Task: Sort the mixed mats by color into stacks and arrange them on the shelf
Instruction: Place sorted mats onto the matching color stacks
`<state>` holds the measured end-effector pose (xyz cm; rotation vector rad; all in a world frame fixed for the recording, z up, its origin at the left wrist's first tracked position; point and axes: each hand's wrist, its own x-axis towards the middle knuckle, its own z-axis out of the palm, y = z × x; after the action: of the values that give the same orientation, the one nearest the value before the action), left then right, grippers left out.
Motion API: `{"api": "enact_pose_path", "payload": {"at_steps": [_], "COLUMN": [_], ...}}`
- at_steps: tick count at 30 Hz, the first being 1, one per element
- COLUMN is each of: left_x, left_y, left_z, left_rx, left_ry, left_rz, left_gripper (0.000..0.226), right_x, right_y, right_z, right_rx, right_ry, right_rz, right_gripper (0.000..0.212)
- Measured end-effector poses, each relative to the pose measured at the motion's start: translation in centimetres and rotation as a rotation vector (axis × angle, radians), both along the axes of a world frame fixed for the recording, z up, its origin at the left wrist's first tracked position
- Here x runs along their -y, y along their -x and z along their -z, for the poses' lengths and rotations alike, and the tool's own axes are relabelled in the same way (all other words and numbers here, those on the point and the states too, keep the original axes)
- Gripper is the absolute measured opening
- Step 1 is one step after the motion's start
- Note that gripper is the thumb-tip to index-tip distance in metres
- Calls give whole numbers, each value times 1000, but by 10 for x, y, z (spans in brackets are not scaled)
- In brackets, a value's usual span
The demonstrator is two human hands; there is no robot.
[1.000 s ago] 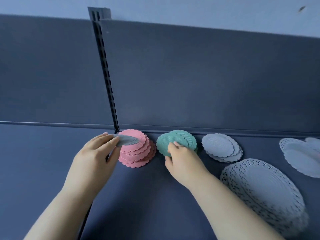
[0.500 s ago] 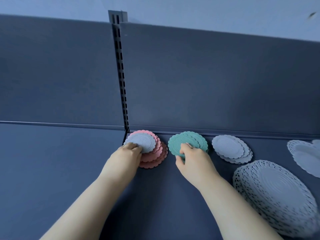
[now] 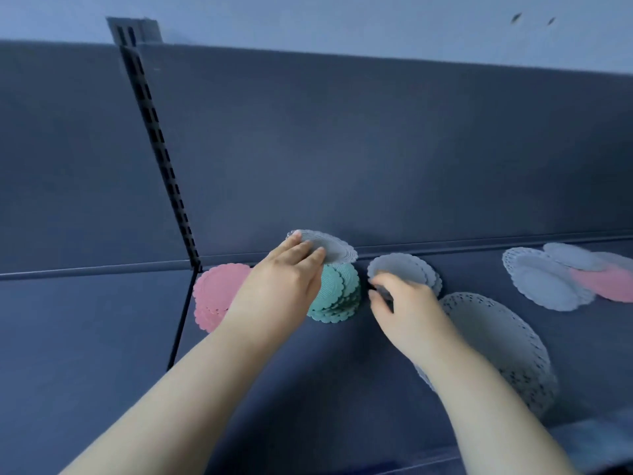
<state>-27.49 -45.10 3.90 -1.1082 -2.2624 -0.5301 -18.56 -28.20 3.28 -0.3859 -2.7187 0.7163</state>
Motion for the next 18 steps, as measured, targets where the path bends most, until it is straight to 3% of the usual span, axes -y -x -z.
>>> {"api": "enact_pose_path", "payload": {"at_steps": [3,6,8,9,12,18], "left_x": [-38,-82,-112,-127,-155,-178], "left_y": [-5,-2,-4,-8,-16,-30], "left_z": [0,8,15,20,36,20], "left_rx": [18,-11,69,150,345,360], "left_ry": [23,75,230,357,555,653], "left_rz": [74,97,139,138,-17,-278], "left_gripper": [37,26,11,15,30,28], "right_x": [-34,-62,-77,-85,-116,-174], "right_y": [-18,-33,-40,-43,-50,-51], "right_z": [-2,-3,-2,-2,0,0], "right_rx": [24,22,19,27,45,63], "right_ry": [10,21,10,0,12,23], "right_rz": [114,161,149,136,62,-103], "right_gripper": [30,31,31,30,31,36]}}
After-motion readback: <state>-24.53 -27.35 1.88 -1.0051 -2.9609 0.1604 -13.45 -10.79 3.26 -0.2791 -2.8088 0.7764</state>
